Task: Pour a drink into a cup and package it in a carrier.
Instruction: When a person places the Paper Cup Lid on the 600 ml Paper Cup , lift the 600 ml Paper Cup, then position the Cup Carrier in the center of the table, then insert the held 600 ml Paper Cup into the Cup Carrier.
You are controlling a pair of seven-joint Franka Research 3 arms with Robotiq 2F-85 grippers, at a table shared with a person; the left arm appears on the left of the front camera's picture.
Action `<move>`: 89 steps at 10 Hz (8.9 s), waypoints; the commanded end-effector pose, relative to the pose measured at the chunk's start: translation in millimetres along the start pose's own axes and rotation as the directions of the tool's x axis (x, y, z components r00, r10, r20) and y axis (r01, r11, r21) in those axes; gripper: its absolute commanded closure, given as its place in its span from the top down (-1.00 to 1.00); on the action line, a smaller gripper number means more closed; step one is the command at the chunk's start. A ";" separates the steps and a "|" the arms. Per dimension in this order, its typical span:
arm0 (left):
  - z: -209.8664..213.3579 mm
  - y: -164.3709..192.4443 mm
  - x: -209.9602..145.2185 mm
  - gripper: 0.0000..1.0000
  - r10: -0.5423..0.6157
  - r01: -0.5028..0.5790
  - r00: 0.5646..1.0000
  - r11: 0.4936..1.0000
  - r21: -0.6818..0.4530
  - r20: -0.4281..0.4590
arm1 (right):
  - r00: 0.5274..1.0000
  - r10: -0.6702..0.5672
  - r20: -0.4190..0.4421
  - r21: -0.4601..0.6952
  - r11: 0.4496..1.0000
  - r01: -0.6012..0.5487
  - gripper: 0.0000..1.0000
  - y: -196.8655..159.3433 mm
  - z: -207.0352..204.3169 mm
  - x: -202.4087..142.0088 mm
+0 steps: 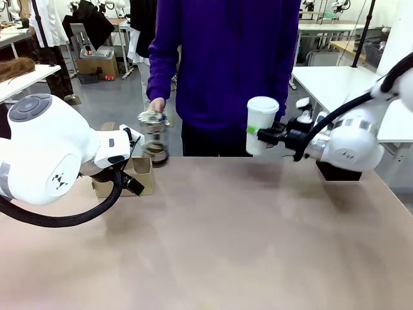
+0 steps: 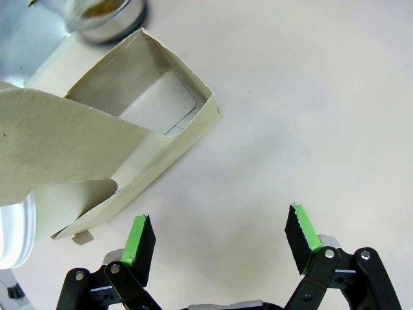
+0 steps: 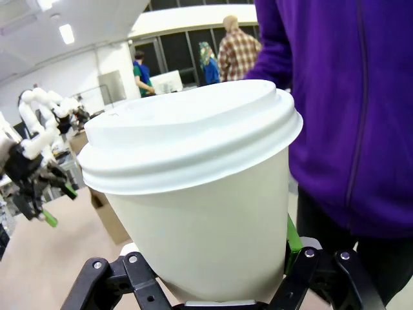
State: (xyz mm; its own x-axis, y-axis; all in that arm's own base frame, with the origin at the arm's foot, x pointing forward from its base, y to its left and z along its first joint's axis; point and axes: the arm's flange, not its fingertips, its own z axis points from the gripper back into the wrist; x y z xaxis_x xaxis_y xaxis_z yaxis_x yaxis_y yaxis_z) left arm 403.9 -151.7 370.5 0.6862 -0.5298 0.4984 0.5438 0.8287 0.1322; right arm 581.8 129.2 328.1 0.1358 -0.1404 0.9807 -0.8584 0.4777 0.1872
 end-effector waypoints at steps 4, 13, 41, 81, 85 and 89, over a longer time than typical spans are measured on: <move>0.3 -0.1 -0.2 1.00 0.001 -0.001 1.000 1.000 -0.001 0.001 | 0.997 0.052 -0.052 0.073 0.996 -0.048 0.60 76.9 54.4 133.8; 0.3 -0.1 -0.2 1.00 0.001 -0.001 1.000 1.000 -0.001 0.001 | 0.998 0.023 -0.053 0.122 0.992 -0.017 0.60 133.8 67.3 169.4; 67.5 96.9 149.4 1.00 0.581 -0.552 0.794 0.813 0.187 -0.178 | 0.998 0.023 -0.053 0.122 0.992 -0.017 0.60 133.8 67.3 169.4; 78.6 -221.3 170.8 -0.97 0.581 -0.549 0.781 0.814 0.191 -0.230 | 0.998 0.023 -0.053 0.122 0.992 -0.017 0.60 133.8 67.3 169.4; 78.6 -221.3 170.8 -0.97 0.581 -0.549 0.781 0.814 0.191 -0.230 | 0.998 0.023 -0.053 0.122 0.992 -0.017 0.60 133.8 67.3 169.4; 89.0 -213.6 165.6 0.20 0.530 -0.502 0.814 0.848 0.170 -0.240 | 0.998 0.023 -0.053 0.122 0.992 -0.017 0.60 133.8 67.3 169.4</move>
State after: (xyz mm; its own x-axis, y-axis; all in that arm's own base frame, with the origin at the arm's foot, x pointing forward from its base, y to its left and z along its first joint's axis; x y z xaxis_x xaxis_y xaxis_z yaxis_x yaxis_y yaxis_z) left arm 362.7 -413.3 496.9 0.9619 -0.0056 0.2732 0.0044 1.0000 0.0048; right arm 455.6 109.1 512.6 0.1620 -0.0819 0.9834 -0.9088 0.3759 0.1810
